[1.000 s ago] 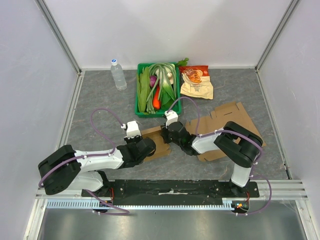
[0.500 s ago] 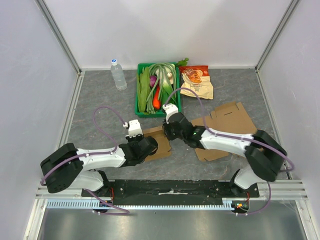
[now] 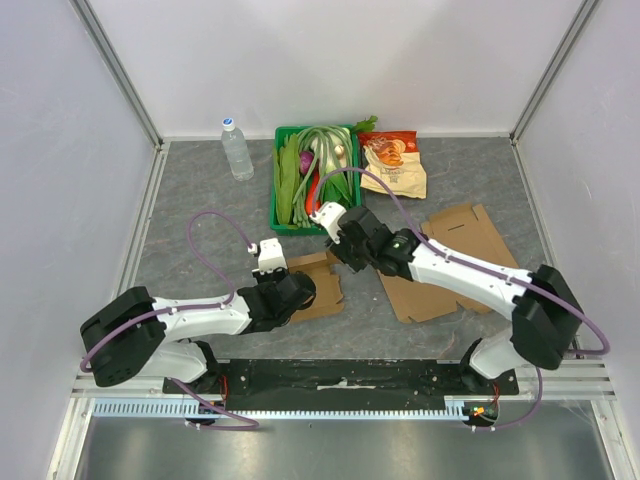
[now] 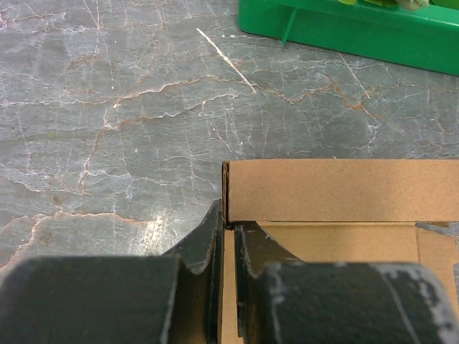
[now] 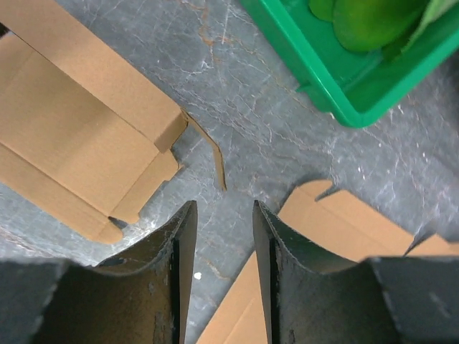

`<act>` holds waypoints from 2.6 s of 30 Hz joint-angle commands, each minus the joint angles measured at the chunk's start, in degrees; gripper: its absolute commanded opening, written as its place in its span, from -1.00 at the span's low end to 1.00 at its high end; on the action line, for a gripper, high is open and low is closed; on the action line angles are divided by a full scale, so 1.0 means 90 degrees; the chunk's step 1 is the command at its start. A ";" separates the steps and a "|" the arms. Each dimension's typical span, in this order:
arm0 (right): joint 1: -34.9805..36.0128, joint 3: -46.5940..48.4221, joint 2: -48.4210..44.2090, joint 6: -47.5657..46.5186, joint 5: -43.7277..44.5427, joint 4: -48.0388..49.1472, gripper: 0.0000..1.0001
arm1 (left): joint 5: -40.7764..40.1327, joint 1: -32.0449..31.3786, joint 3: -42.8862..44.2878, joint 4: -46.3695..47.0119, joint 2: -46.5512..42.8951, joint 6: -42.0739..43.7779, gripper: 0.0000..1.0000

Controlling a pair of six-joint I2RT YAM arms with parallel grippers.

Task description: Fold the paper box

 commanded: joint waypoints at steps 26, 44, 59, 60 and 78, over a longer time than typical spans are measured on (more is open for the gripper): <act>-0.0187 0.0792 0.1337 0.3161 -0.0602 0.0037 -1.00 | -0.0112 -0.0028 0.0030 0.0142 -0.0028 0.0031 -0.96; -0.0196 -0.0701 0.0177 0.1965 -0.1567 0.1763 -0.18 | -0.0112 -0.0058 0.0011 0.0132 -0.0057 0.0012 -0.96; -0.1222 -0.1240 -0.0938 0.1202 -0.1200 0.2185 0.18 | -0.0102 -0.0067 0.0030 0.0132 -0.0047 0.0031 -0.96; -0.1231 -0.1249 -0.0948 0.1095 -0.1168 0.2117 0.17 | -0.0111 -0.0067 0.0031 0.0132 -0.0038 0.0031 -0.96; -0.0245 -0.1542 0.0370 -0.0098 -0.1889 0.3424 -0.10 | -0.0121 -0.0067 0.0148 0.0064 0.0089 0.0031 -0.96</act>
